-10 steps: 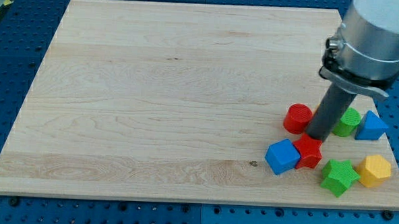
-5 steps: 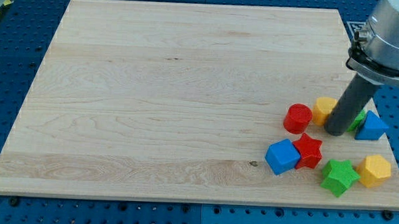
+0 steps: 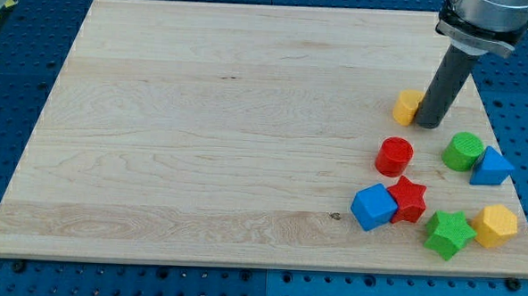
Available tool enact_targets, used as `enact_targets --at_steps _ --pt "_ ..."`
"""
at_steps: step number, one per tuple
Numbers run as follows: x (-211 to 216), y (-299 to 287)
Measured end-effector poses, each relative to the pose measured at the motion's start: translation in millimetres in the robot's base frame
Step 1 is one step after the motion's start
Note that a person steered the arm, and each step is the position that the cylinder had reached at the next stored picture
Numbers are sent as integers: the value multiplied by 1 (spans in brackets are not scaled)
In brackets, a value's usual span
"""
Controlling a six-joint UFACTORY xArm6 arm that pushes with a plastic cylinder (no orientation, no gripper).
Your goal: Push the yellow heart to the center
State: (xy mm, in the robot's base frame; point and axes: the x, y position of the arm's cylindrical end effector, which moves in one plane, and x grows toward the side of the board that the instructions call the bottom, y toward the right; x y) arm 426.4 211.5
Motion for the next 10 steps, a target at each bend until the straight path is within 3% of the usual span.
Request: enact_targets --at_steps 3,5,7,10 --pt "-27 -13" --pt "5 -31" --pt "1 -63" --pt "-30 -45"
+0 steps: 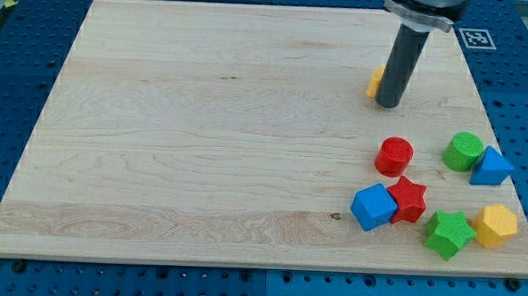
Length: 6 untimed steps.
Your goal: Push the yellow heart to the center
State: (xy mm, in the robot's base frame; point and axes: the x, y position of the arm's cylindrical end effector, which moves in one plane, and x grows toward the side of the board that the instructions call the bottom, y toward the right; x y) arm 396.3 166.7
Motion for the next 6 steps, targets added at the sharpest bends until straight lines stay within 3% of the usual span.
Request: enact_targets --at_steps 3,4,6 --pt "-29 28" --pt "-46 20" --pt "-37 -19"
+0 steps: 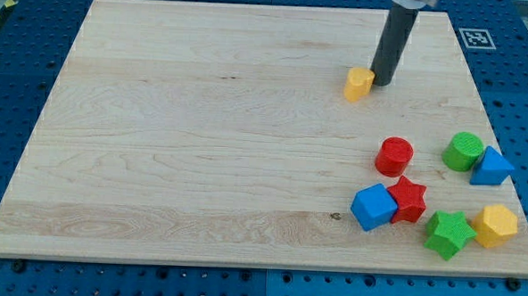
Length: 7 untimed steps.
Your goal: Push the yellow heart to the center
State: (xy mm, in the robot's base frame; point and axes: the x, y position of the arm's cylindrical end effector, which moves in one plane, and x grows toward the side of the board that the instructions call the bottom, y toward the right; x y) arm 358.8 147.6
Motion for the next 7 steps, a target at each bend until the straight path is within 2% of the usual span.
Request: enact_targets --at_steps 3,6,7 --pt "20 -49" --pt "79 -52" --pt "86 -59"
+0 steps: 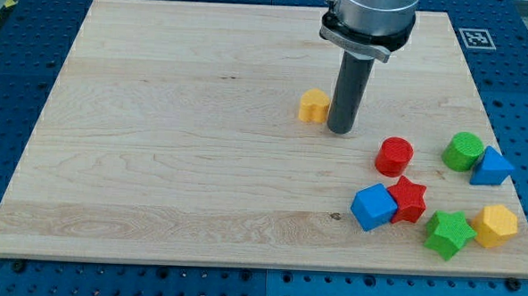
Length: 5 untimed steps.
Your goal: Push the yellow heart to the center
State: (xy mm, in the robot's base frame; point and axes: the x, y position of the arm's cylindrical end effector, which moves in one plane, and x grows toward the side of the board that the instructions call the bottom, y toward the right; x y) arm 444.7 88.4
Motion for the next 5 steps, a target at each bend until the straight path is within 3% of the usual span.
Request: enact_targets --at_steps 1,3,5 --pt "-11 -17" --pt "-75 -27" --pt "-91 -36"
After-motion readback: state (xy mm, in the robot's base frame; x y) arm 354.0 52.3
